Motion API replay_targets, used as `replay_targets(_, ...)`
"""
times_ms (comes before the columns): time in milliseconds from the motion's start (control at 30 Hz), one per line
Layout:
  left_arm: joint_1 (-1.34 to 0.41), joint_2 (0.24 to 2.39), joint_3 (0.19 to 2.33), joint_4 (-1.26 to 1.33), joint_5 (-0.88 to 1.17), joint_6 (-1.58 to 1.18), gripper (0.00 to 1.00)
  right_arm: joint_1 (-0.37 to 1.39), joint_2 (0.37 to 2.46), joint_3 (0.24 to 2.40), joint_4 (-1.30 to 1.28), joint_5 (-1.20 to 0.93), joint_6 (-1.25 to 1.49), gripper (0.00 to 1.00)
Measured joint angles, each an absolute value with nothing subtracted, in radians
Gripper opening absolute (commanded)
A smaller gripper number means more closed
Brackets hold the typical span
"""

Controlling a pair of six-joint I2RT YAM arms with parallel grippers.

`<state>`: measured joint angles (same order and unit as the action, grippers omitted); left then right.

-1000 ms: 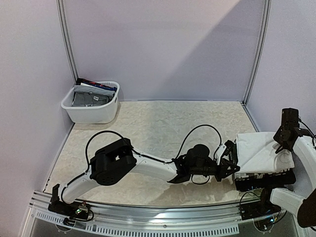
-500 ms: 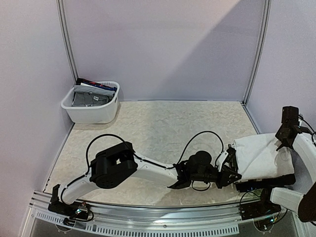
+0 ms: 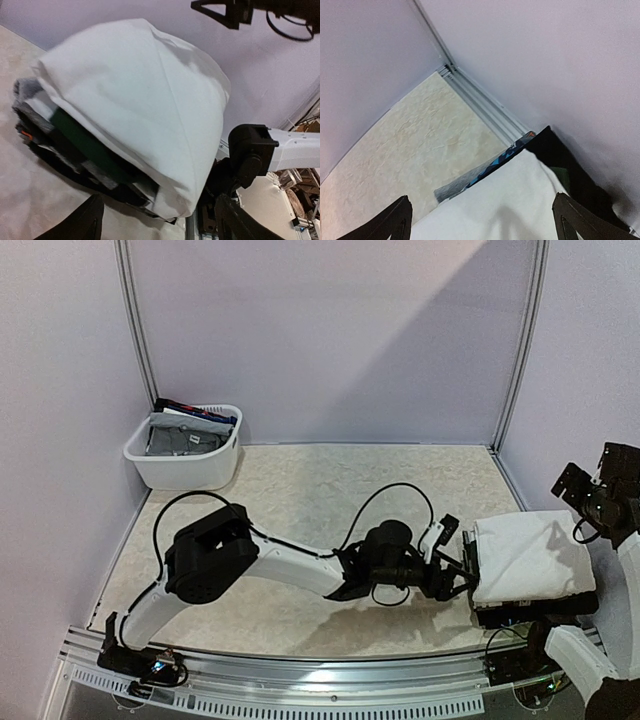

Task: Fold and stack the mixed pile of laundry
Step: Adjust the square-folded T-shirt at the corner of the board, then reset both arms

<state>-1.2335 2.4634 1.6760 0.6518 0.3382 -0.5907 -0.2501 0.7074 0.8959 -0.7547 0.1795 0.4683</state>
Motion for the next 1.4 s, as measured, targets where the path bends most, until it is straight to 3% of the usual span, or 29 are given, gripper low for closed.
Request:
replay_targets(167,-1.174,2.378,1.607,0.635,0.302,-0.55,0.82,-0.25,0.667,0.88,-0.778,-0.008,0.479,0.99)
replay_targets(333,-1.135,2.267,1.496,0.595,0.237,-0.483,0.99,-0.236,0.677,0.884,-0.752,-0.192,0.51,0.99)
replay_targets(833,-1.106,1.753,1.164,0.37,-0.145,-0.269,1.0,0.249,0.859,1.127,-0.672,-0.236,0.496,0.99)
replay_targets(1400,-1.096,0.997,0.813,-0.109,-0.794,-0.211,1.0,0.281,0.711,0.994,-0.542,-0.218,0.394,0.99)
